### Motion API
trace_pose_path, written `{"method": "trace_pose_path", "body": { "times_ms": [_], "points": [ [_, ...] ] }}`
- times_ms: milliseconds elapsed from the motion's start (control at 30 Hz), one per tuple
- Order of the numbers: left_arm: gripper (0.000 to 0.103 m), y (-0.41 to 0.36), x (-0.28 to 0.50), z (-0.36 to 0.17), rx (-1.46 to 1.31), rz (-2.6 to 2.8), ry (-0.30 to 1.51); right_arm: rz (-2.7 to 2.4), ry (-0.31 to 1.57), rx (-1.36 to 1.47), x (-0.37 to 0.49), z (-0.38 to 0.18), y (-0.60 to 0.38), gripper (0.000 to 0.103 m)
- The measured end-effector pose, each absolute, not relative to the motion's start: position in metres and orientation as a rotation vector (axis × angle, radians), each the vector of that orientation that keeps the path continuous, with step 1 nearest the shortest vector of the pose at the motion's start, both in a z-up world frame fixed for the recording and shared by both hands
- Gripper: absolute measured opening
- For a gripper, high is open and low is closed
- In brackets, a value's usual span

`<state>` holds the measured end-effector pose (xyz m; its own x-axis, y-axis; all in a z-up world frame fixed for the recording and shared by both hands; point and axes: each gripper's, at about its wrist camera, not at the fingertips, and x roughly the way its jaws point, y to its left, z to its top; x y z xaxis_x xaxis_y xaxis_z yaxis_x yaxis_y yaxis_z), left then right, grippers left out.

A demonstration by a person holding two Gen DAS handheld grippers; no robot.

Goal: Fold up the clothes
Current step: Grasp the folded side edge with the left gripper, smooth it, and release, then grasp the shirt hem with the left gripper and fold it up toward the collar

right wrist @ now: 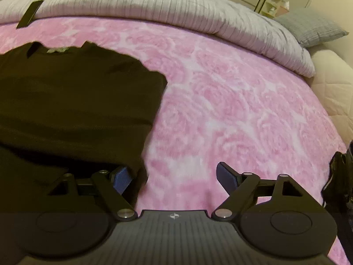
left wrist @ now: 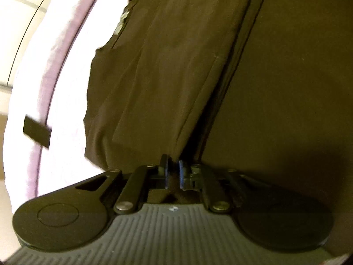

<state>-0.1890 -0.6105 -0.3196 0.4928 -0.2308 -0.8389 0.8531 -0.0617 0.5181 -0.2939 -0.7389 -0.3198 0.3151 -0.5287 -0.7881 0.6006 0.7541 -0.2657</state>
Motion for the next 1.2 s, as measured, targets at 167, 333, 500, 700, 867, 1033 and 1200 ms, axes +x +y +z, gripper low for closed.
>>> {"method": "trace_pose_path", "body": {
  "times_ms": [167, 333, 500, 700, 867, 1033, 1200],
  "points": [
    [0.017, -0.567, -0.198, -0.296, 1.146, -0.889, 0.77, -0.742, 1.064, 0.093, -0.315, -0.311, -0.717, 0.082],
    [0.024, -0.507, -0.237, -0.283, 1.018, -0.876, 0.89, -0.709, 1.104, 0.117, -0.342, -0.287, -0.672, 0.082],
    [0.029, -0.451, -0.296, -0.279, 0.989, -0.923, 0.964, -0.631, 1.113, 0.071, -0.364, -0.26, -0.607, 0.076],
    [0.033, -0.402, -0.386, -0.264, 1.082, -1.002, 0.835, -0.532, 1.169, 0.013, -0.389, -0.25, -0.549, 0.075],
    [0.062, -0.387, -0.473, -0.272, 1.257, -1.138, 0.654, -0.366, 1.178, -0.063, -0.406, -0.253, -0.511, 0.075],
    [0.073, -0.38, -0.534, -0.305, 1.445, -1.138, 0.509, -0.259, 1.134, -0.124, -0.43, -0.259, -0.495, 0.075],
    [0.074, -0.383, -0.559, -0.339, 1.608, -1.092, 0.382, -0.209, 1.118, -0.179, -0.461, -0.267, -0.489, 0.076]
  ]
}}
